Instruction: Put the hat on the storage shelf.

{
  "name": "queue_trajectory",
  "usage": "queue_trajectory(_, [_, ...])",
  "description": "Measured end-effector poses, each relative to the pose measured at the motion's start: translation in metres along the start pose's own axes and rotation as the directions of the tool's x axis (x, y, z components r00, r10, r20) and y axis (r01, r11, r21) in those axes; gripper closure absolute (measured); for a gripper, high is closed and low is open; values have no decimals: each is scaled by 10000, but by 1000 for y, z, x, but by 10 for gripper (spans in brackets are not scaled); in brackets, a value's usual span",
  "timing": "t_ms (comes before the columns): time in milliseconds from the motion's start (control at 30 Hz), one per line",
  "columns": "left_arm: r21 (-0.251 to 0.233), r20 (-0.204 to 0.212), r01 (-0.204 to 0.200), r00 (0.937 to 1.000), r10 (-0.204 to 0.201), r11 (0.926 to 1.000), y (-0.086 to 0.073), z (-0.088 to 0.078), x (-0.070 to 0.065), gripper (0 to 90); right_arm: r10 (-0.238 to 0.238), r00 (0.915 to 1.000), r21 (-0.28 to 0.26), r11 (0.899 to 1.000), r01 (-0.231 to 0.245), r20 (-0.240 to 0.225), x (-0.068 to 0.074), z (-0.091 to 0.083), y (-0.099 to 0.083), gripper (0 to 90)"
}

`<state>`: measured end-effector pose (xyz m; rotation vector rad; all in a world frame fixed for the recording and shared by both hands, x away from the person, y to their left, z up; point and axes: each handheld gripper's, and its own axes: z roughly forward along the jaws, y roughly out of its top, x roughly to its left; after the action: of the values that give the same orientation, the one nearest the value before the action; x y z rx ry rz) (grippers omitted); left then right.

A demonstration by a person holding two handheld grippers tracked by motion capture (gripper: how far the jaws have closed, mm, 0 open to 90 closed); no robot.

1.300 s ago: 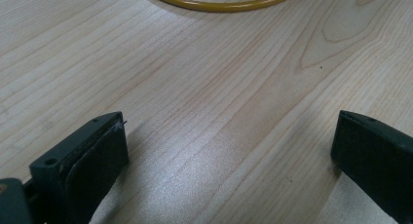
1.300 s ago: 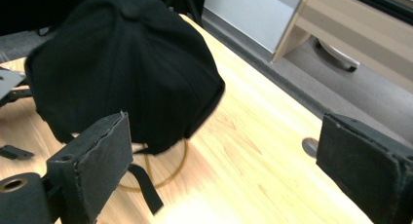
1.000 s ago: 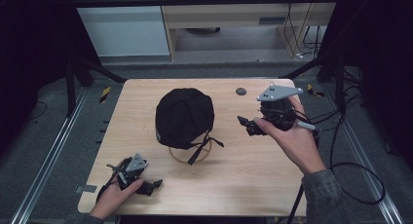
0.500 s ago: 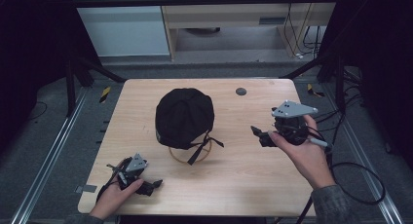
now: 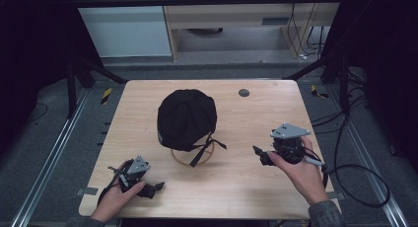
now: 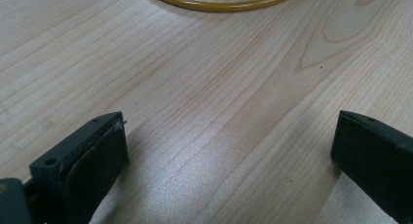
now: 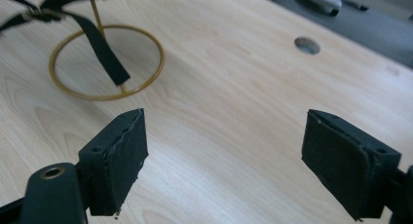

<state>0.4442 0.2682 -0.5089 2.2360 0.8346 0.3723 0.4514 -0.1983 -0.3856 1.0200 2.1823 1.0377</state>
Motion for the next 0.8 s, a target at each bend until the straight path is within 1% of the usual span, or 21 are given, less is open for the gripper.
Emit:
queue_trajectory(167, [3,-4,2,10000,-2,10000,0,0,0,0,159,9998,351,9993,-155,-97,4,15,-18,168])
queue_trajectory(367, [1,-5,3,10000,-3,10000,0,0,0,0,509,9986,675,9965,-498,-144,4,25,-33,159])
queue_trajectory(533, [0,-5,5,10000,-5,10000,0,0,0,0,764,9969,823,9938,-746,-187,4,33,-44,151])
queue_trajectory(700, [2,-4,5,10000,-5,10000,0,0,0,0,1032,9943,810,9916,-1008,-257,5,41,-52,145])
queue_trajectory(800, [1,-6,6,10000,-6,10000,0,0,0,0,1098,9935,858,9905,-1070,-285,6,45,-56,139])
